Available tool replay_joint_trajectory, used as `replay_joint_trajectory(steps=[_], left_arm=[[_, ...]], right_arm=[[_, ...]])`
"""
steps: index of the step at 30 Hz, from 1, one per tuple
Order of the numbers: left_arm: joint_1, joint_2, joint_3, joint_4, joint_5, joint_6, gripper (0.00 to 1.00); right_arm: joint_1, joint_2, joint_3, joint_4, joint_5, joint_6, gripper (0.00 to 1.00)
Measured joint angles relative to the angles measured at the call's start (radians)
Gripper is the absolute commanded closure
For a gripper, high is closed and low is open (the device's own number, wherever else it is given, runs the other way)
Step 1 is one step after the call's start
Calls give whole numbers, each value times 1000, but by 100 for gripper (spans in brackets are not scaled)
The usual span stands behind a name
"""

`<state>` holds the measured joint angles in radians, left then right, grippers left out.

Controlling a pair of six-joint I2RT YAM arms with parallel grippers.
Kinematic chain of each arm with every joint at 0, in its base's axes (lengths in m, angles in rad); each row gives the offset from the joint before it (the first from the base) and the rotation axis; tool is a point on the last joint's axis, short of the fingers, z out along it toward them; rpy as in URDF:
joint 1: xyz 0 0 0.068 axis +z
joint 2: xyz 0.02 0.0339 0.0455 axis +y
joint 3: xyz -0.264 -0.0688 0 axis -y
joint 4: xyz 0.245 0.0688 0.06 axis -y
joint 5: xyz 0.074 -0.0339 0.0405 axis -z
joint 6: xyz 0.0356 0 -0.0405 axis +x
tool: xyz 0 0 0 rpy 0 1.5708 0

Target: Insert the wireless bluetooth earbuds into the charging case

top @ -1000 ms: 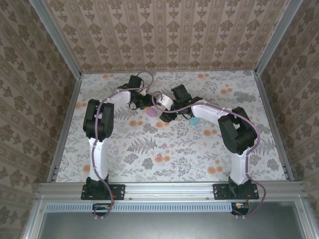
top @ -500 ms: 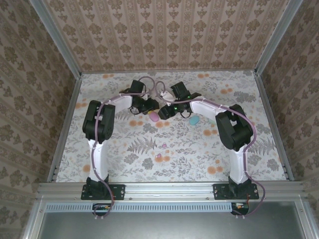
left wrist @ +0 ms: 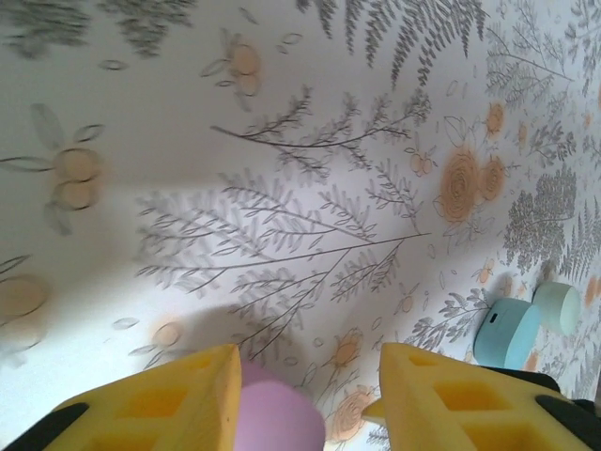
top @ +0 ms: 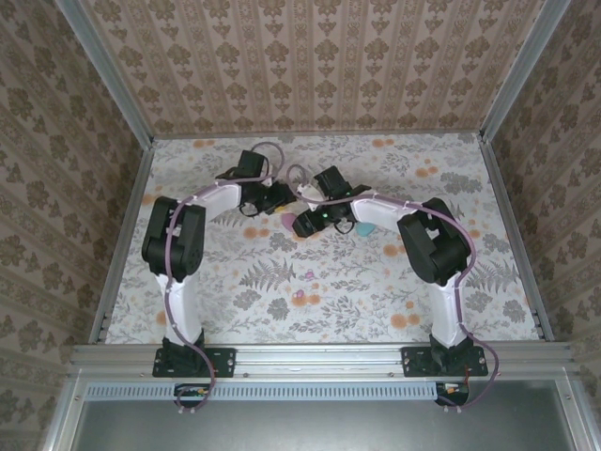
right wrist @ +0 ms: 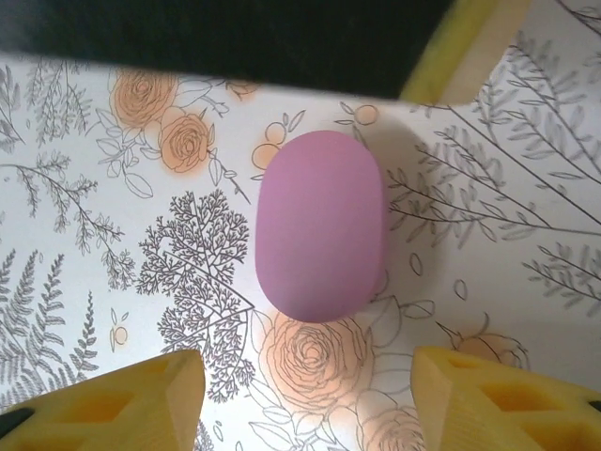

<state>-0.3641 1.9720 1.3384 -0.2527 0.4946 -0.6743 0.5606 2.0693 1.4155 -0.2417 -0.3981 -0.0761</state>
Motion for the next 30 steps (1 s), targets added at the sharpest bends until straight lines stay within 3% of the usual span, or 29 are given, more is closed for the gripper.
replay_joint_trajectory(steps=[7,16,22,30], left_arm=[[80,-84,-71,30,-53,-11,54],[136,-160,-159,83,-77,-23,53],[148,-182,-192,97,-77,-23,53],[156,-207,-217,114,-77,-23,53]], right_arm=[[29,53,10,14,50,-83,32],[32,122,118,-9,74,-109,39],[46,144,162,-37,107,-109,47],[60,149,169,-30,129,-132,70]])
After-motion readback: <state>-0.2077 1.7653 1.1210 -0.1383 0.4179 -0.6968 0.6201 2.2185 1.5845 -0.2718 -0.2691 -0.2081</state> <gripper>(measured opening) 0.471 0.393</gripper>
